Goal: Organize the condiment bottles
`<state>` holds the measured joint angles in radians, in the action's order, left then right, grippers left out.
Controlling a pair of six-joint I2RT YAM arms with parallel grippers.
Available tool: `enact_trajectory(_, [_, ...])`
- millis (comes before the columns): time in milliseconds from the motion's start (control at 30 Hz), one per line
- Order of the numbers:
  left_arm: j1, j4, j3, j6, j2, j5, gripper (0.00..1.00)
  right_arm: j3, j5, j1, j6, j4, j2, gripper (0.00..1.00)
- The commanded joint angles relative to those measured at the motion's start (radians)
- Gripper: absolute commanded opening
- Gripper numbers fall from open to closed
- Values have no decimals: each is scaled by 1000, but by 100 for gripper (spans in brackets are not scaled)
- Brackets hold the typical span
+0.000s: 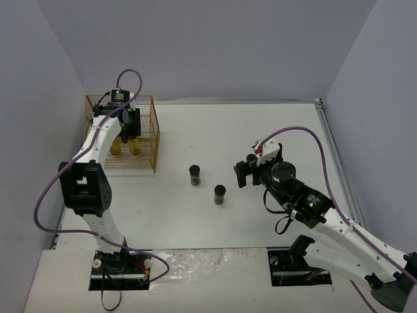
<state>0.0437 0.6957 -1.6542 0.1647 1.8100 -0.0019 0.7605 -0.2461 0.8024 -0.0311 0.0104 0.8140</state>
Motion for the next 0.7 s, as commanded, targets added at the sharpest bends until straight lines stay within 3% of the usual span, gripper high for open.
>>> enact_trajectory(0, [-8, -89, -42, 5, -93, -17, 47, 3, 4, -3, -12, 62, -5, 100])
enact_trajectory(167, [-8, -56, -59, 9, -111, -10, 63, 7, 7, -3, -10, 62, -7, 100])
enact_trajectory(433, [14, 105, -108, 46, -264, 49, 77, 8, 3, -3, -10, 60, -31, 100])
enact_trajectory(667, [245, 113, 53, 69, -453, 72, 88, 13, -2, -3, -7, 60, -53, 100])
